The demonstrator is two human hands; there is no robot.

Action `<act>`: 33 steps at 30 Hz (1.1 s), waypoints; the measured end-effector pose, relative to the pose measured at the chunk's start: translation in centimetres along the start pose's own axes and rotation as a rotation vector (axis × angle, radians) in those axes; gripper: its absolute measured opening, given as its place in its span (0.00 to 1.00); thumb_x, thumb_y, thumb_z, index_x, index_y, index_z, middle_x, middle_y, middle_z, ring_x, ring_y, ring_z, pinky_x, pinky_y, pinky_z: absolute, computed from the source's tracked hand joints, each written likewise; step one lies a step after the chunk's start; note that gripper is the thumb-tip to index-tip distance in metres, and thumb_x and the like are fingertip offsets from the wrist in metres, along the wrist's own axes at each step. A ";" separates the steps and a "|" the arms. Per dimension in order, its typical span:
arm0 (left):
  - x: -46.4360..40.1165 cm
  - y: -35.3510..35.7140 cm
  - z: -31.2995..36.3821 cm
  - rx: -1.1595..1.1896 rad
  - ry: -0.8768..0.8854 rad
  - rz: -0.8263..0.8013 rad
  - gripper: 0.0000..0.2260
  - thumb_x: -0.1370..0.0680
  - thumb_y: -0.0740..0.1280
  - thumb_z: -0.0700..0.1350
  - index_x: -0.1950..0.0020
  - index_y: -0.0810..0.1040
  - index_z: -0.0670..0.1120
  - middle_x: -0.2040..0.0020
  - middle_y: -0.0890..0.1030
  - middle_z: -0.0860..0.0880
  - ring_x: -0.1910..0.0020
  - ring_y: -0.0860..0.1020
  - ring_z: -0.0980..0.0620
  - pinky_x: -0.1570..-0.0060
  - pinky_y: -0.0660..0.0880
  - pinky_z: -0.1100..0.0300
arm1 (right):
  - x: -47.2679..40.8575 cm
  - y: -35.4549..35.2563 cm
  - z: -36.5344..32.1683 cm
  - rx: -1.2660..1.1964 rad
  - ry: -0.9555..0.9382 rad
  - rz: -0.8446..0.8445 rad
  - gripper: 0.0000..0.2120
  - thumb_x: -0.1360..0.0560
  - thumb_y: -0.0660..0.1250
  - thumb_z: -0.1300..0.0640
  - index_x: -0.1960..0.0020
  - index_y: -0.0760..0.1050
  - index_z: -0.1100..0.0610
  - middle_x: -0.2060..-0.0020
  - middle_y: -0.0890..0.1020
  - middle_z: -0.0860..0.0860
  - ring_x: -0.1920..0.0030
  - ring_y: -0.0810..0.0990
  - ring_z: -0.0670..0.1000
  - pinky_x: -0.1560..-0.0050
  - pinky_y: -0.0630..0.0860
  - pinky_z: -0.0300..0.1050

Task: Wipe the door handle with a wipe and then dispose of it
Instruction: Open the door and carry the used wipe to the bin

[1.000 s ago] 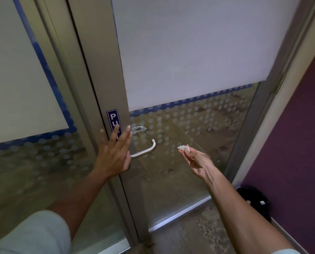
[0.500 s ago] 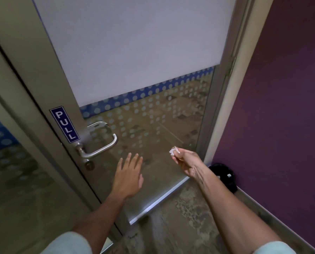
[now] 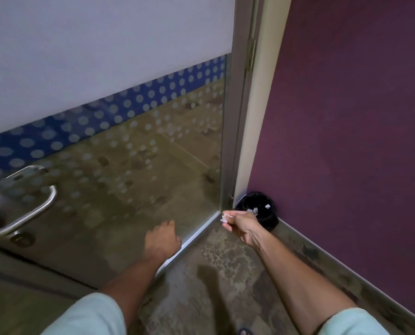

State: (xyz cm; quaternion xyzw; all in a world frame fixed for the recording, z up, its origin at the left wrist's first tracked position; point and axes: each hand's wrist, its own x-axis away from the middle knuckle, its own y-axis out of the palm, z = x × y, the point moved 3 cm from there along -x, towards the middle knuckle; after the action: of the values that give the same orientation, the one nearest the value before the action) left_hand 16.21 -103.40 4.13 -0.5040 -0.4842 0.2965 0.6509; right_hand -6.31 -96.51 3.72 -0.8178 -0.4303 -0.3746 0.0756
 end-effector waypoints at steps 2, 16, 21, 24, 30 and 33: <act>-1.1 0.1 2.8 0.003 0.010 -0.014 0.21 0.19 0.61 0.54 0.28 0.69 0.46 0.32 0.75 0.45 0.32 0.76 0.44 0.36 0.72 0.50 | -1.6 -2.4 -0.7 0.011 0.018 0.016 0.13 0.23 0.59 0.76 0.43 0.78 0.69 0.55 0.81 0.59 0.55 0.81 0.53 0.57 0.81 0.43; -8.7 2.9 17.8 -0.026 0.135 -0.224 0.23 0.20 0.63 0.54 0.28 0.71 0.47 0.31 0.75 0.44 0.32 0.76 0.41 0.35 0.73 0.47 | -9.7 -15.9 -3.7 -0.033 -0.019 0.251 0.12 0.21 0.65 0.67 0.39 0.75 0.68 0.52 0.81 0.61 0.68 0.77 0.50 0.72 0.78 0.36; -11.7 3.7 20.6 -0.044 0.173 -0.250 0.22 0.21 0.62 0.53 0.29 0.72 0.47 0.32 0.77 0.44 0.33 0.76 0.42 0.36 0.73 0.47 | -12.1 -19.1 -3.9 0.007 0.033 0.332 0.05 0.22 0.64 0.71 0.56 0.74 0.67 0.65 0.76 0.58 0.84 0.71 0.43 0.81 0.70 0.34; -14.4 4.1 22.2 -0.016 0.190 -0.251 0.20 0.21 0.63 0.54 0.32 0.74 0.47 0.34 0.79 0.44 0.36 0.78 0.43 0.38 0.75 0.49 | -14.2 -20.3 -4.4 -0.010 0.080 0.364 0.07 0.22 0.65 0.71 0.59 0.73 0.64 0.63 0.78 0.59 0.76 0.75 0.48 0.80 0.71 0.35; -19.6 6.1 23.8 0.019 0.251 -0.263 0.24 0.21 0.62 0.54 0.26 0.71 0.50 0.28 0.75 0.47 0.31 0.76 0.45 0.35 0.73 0.50 | -18.9 -21.5 -5.1 -0.008 0.198 0.423 0.12 0.25 0.66 0.73 0.42 0.75 0.75 0.57 0.78 0.61 0.71 0.70 0.52 0.84 0.63 0.35; -22.0 6.9 24.1 0.019 0.265 -0.294 0.26 0.23 0.62 0.55 0.25 0.70 0.51 0.28 0.75 0.48 0.31 0.76 0.45 0.36 0.73 0.49 | -21.3 -21.6 -5.5 -0.074 0.260 0.459 0.09 0.24 0.65 0.72 0.44 0.76 0.68 0.53 0.77 0.60 0.69 0.71 0.50 0.85 0.64 0.33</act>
State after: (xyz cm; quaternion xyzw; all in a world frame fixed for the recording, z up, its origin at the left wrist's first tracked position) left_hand -13.26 -111.54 -9.13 -0.4564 -0.4598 0.1340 0.7499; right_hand -33.17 -99.47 -11.12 -0.8413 -0.2061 -0.4650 0.1831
